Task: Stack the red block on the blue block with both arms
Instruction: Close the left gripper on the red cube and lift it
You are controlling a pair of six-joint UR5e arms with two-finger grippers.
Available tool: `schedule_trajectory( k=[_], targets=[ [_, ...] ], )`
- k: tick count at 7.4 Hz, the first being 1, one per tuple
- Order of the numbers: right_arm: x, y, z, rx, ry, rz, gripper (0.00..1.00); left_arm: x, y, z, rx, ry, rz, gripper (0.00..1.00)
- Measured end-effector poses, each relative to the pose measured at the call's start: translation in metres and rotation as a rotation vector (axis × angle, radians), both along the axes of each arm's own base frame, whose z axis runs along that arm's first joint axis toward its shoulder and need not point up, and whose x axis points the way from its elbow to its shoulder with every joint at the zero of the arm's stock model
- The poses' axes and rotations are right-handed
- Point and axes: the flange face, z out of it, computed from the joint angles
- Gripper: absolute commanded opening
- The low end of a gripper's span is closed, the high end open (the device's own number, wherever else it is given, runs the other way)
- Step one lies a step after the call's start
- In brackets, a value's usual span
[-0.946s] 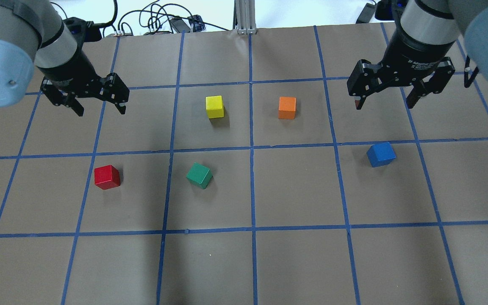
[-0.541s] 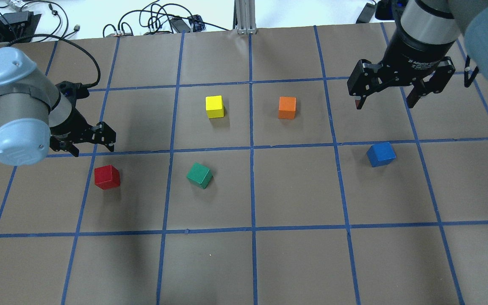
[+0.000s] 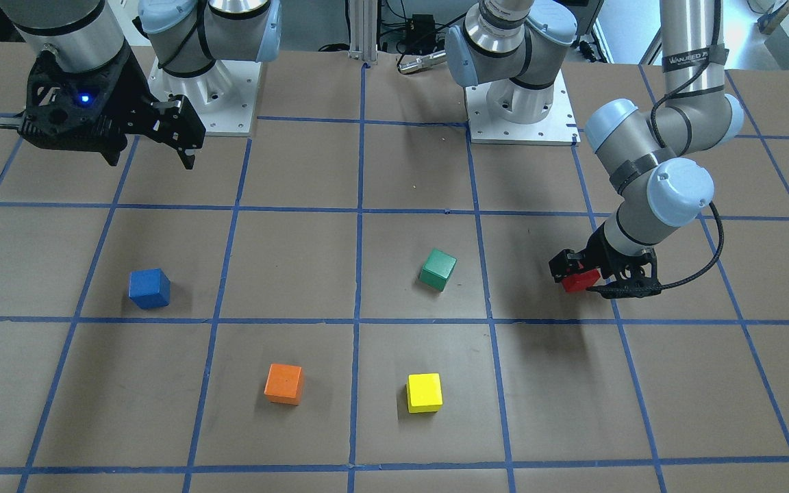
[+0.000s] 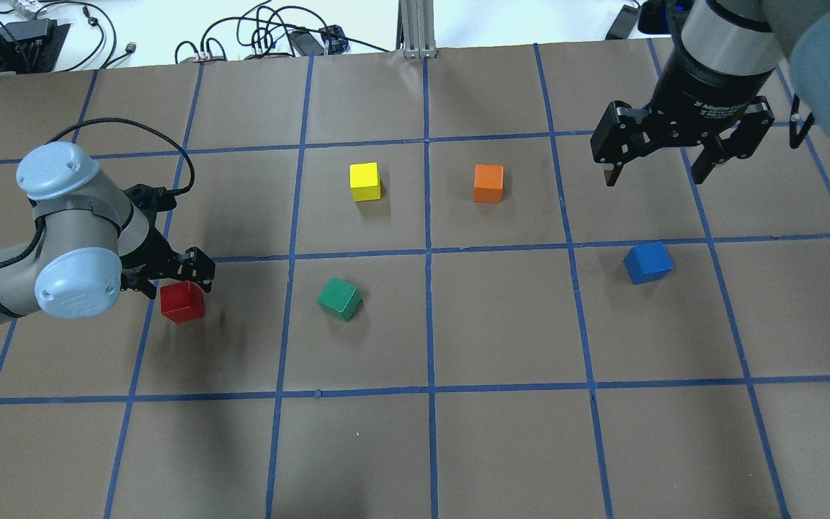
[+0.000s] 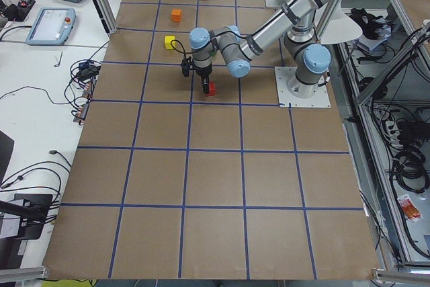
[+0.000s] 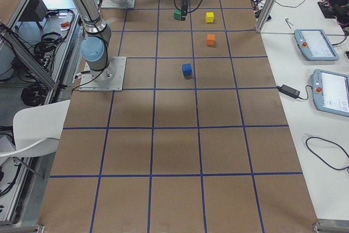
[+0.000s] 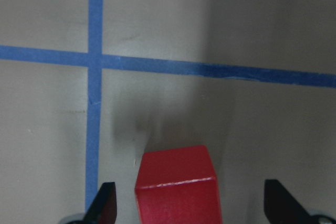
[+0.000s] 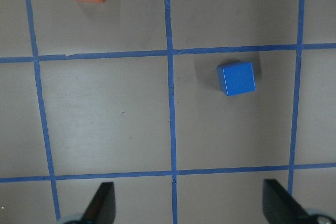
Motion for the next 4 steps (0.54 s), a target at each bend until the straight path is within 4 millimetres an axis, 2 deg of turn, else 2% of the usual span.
schedule_trajectory(
  k=[1, 2, 4],
  targets=[
    [0.0, 0.0, 0.0, 0.0, 0.0, -0.001, 1.0, 0.0, 0.001, -0.004, 0.006, 0.005, -0.018, 0.08],
    [0.0, 0.0, 0.0, 0.0, 0.0, -0.001, 1.0, -0.002, 0.0, -0.002, 0.0, 0.006, -0.042, 0.13],
    [0.0, 0.0, 0.0, 0.0, 0.0, -0.001, 1.0, -0.02, -0.009, 0.019, -0.049, 0.039, -0.082, 0.13]
  ],
)
